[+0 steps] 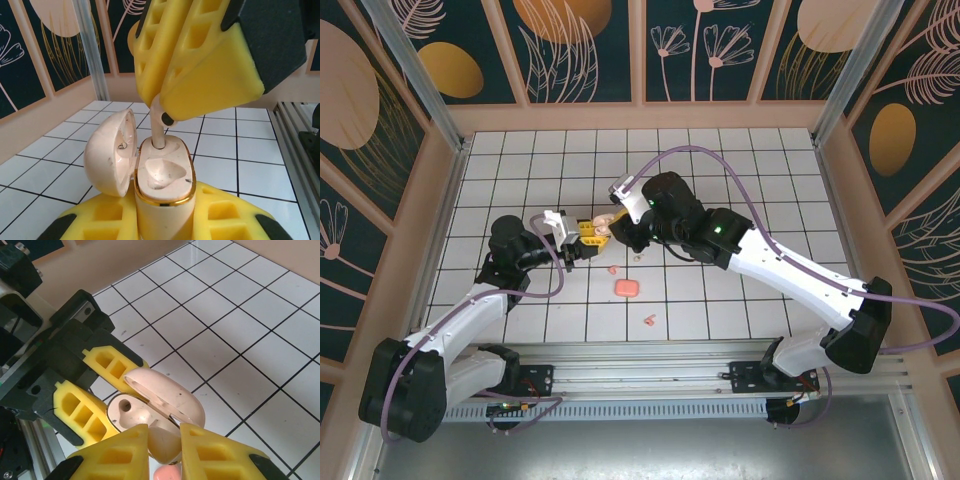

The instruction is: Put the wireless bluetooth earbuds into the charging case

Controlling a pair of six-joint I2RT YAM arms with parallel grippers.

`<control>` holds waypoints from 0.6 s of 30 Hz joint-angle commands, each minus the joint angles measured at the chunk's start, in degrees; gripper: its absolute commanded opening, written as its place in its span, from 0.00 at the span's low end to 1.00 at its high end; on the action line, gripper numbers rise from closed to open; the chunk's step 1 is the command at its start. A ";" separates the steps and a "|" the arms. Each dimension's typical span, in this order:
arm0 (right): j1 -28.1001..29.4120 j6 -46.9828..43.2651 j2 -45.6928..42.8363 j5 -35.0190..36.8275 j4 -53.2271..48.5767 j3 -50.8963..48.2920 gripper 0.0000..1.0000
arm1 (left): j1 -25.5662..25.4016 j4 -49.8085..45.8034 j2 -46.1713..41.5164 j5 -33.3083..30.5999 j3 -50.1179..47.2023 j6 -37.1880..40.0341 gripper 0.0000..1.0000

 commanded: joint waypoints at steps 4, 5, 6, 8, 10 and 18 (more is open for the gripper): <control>1.06 -1.34 0.40 3.81 0.50 -0.91 0.19 | -0.11 4.05 -0.43 1.09 2.07 -2.53 0.16; 1.41 -1.68 0.41 3.82 0.22 -0.92 0.19 | -0.08 4.12 -0.43 1.02 2.14 -2.54 0.16; 1.71 -2.03 0.56 4.85 -0.14 -0.92 0.19 | -0.08 4.12 -0.43 0.98 2.23 -2.55 0.16; 2.51 -2.66 0.84 5.94 -0.75 -0.93 0.19 | -0.10 4.12 -0.47 0.98 2.33 -2.60 0.16; 3.16 -3.24 1.24 6.19 -1.38 -0.87 0.19 | -0.05 4.11 -0.52 0.95 2.42 -2.57 0.16; 3.46 -2.06 -0.48 4.34 0.31 -0.50 0.34 | -0.01 3.53 0.07 0.82 2.34 -2.07 0.16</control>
